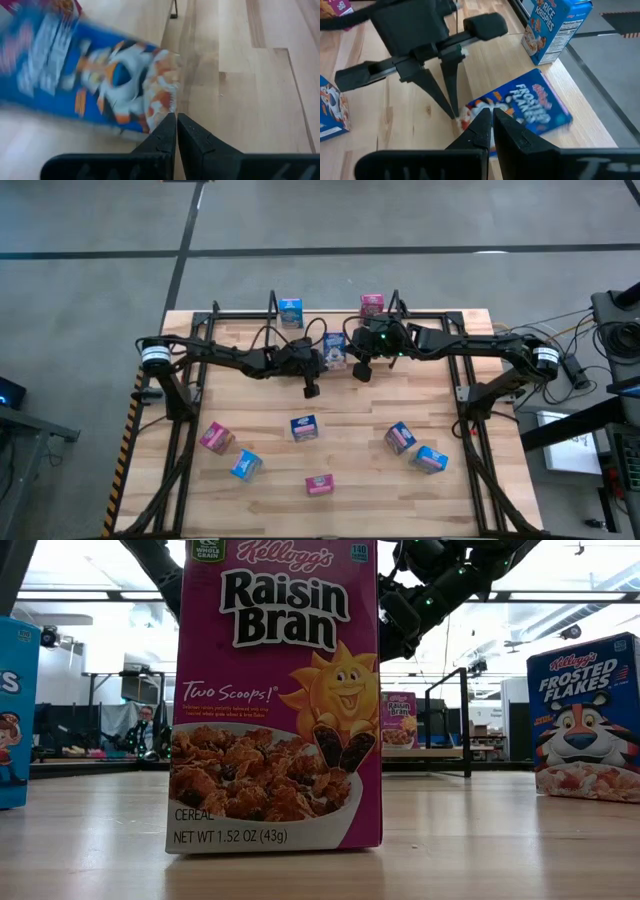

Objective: Stack cereal on shelf
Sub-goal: Put the top dark blue cereal box on the shelf

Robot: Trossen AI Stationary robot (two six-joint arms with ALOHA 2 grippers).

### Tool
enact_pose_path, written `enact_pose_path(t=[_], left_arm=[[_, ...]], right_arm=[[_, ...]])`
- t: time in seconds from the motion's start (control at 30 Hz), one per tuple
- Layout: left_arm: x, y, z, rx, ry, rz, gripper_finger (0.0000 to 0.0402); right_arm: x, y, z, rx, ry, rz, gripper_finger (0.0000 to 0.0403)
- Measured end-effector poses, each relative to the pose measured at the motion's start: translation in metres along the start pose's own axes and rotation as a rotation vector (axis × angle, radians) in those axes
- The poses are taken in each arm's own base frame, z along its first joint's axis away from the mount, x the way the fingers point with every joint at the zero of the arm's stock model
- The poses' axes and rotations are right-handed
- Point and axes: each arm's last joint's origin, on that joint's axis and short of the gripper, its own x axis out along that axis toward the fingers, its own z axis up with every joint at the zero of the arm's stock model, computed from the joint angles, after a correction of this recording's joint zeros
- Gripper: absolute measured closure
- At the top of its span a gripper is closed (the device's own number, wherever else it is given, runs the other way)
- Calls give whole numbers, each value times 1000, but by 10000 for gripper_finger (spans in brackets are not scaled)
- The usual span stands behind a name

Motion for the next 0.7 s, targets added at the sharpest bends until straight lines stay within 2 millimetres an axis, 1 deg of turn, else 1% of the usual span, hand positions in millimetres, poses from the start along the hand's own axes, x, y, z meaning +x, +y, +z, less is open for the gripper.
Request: enact_pose_path(t=[0.37,0.5,0.6,0.7], left_arm=[[1,-1,-2,-1,8,-1,401],[1,-1,-1,-4,8,0,401],[1,-1,-1,-4,9,0,401],[1,-1,-1,-3,9,0,401]], right_arm=[[0,0,0,5,0,0,394],[0,0,0,45,-1,-1,393],[0,-4,0,85,-4,-10,379],[-3,-14,3,115,16,-32,344]])
